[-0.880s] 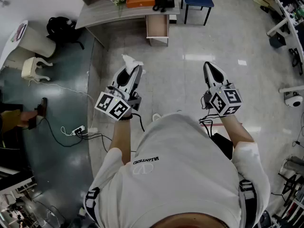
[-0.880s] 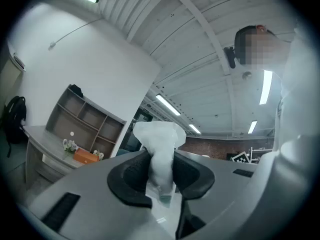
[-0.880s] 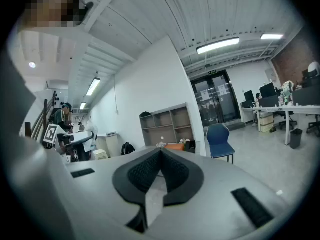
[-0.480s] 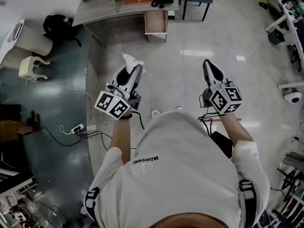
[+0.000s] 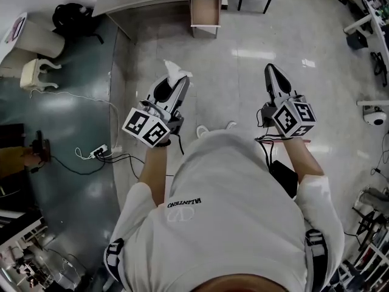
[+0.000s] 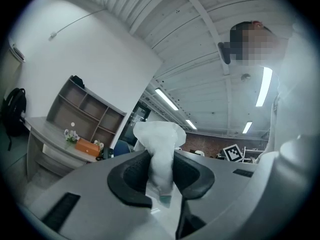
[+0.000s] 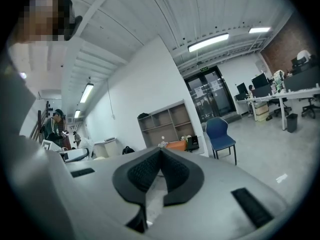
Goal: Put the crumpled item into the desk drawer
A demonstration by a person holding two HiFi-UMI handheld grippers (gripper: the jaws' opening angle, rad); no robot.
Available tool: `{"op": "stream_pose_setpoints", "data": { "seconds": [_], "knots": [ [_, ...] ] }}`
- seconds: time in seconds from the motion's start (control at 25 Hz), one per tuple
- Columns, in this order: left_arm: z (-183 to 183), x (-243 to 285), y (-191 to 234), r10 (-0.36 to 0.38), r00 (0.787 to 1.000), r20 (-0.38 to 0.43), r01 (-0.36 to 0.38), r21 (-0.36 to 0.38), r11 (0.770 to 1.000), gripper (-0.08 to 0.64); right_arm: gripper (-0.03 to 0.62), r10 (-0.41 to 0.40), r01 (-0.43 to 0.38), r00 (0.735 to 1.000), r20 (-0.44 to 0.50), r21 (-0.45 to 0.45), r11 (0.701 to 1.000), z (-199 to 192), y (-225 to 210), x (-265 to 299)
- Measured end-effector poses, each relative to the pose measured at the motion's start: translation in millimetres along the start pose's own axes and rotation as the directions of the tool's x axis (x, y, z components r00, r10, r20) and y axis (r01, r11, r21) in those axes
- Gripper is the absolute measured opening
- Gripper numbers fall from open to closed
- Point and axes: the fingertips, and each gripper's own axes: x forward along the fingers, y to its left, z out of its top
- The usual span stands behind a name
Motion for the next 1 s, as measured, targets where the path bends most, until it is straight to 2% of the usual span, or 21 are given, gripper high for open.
{"op": "stream_pose_setpoints", "data": {
  "seconds": [0.24,0.52,1.0],
  "knots": [
    [-13.6,-21.0,12.5,0.003,1.0,-0.025,-0.004,-0.036,0.999,0.103,-0.002,0.007,-0.007,0.999,-0.041,0.003,1.0,-21.6,21.0,3.6],
    [-15.3,-2.5,24.1,0.0,0.999,-0.035,-0.001,-0.037,0.999,0.103,-0.002,0.03,-0.029,0.998,-0.057,0.016,0.999,-30.7,25.1,19.0],
    [4.7,80.5,51.3,0.031,0.999,-0.036,-0.03,0.012,0.999,0.103,-0.002,0.073,-0.071,0.996,-0.05,0.035,0.997,-0.9,-29.6,90.0]
  ]
}}
